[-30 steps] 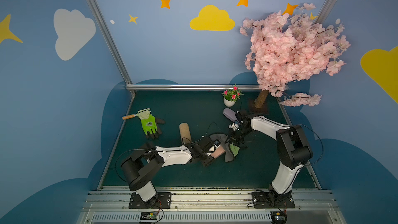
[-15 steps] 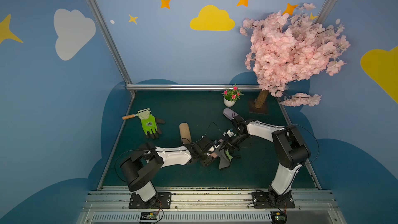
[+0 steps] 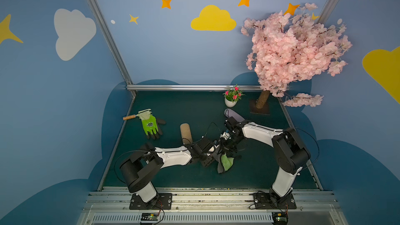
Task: Wipe the eyeglass case
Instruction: Wipe the dirt from the eyeglass case.
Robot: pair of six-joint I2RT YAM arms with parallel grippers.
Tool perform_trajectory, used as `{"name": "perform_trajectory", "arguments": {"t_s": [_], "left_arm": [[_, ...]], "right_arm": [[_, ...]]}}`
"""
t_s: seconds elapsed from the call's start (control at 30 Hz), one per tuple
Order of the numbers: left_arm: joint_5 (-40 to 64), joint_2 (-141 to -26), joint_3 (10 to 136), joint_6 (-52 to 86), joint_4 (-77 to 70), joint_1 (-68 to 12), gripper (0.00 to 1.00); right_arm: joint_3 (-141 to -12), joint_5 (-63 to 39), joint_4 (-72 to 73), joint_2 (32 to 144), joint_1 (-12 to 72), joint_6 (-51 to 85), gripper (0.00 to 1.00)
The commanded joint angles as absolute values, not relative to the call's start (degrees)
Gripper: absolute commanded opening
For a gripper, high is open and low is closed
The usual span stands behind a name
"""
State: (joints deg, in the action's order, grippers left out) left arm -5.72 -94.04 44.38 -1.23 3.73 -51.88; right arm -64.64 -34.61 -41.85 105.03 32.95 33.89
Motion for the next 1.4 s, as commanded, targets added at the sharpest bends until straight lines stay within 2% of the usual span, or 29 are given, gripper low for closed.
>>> {"name": "perform_trajectory", "arguments": {"t_s": [0.0, 0.07, 0.1, 0.2, 0.3, 0.47, 0.63, 0.77, 0.9, 1.07, 1.13, 1.27, 1.37], "left_arm": [[-1.5, -95.03, 45.6, -0.29, 5.24, -52.12, 0.03], [-1.19, -95.15, 47.2, 0.44, 7.7, -52.07, 0.04], [-0.96, -95.29, 48.4, 1.01, 9.54, -52.12, 0.09], [0.8, -96.18, 51.0, 2.51, 13.15, -52.37, 0.29], [1.91, -97.02, 52.46, 2.63, 15.64, -52.93, 0.37], [1.16, -97.44, 52.21, 2.81, 14.99, -53.44, 0.44], [0.44, -97.17, 53.05, 3.16, 14.81, -53.44, 0.45], [-1.73, -94.42, 52.18, 4.01, 13.79, -53.44, 0.46], [-6.91, -84.74, 47.54, 7.5, 11.15, -53.25, 0.48], [-9.72, -66.54, 41.13, 10.35, 9.76, -51.03, 0.62], [-8.96, -60.22, 38.67, 10.55, 8.55, -49.26, 0.63], [-8.27, -51.96, 35.66, 8.61, 6.91, -45.83, 0.43], [-6.5, -52.68, 36.56, 7.54, 7.99, -44.0, 0.41]], "right_arm": [[-63.66, -19.49, -47.67, 107.37, 25.66, 27.55, 0.0], [-65.23, -11.63, -50.58, 103.9, 24.76, 24.84, 0.0], [-66.31, -10.63, -51.45, 102.03, 24.95, 24.01, 0.0], [-68.77, -17.55, -52.69, 99.64, 25.73, 24.03, 0.0], [-68.61, -28.86, -49.28, 96.96, 27.32, 28.52, 0.0], [-64.14, -40.56, -35.31, 98.89, 31.93, 41.14, 0.0], [-57.81, -36.56, -34.01, 105.21, 30.37, 40.17, 0.0], [-52.53, -35.27, -31.55, 110.43, 25.68, 38.6, 0.0], [-52.22, -34.97, -31.81, 112.85, 24.08, 37.51, 0.0], [-55.6, -32.1, -35.52, 113.23, 26.16, 36.35, 0.0], [-56.27, -31.96, -36.14, 113.64, 26.5, 35.99, 0.0], [-57.6, -29.68, -38.08, 112.37, 28.18, 35.32, 0.0], [-59.91, -27.65, -40.38, 111.8, 29.79, 34.42, 0.0]]}}
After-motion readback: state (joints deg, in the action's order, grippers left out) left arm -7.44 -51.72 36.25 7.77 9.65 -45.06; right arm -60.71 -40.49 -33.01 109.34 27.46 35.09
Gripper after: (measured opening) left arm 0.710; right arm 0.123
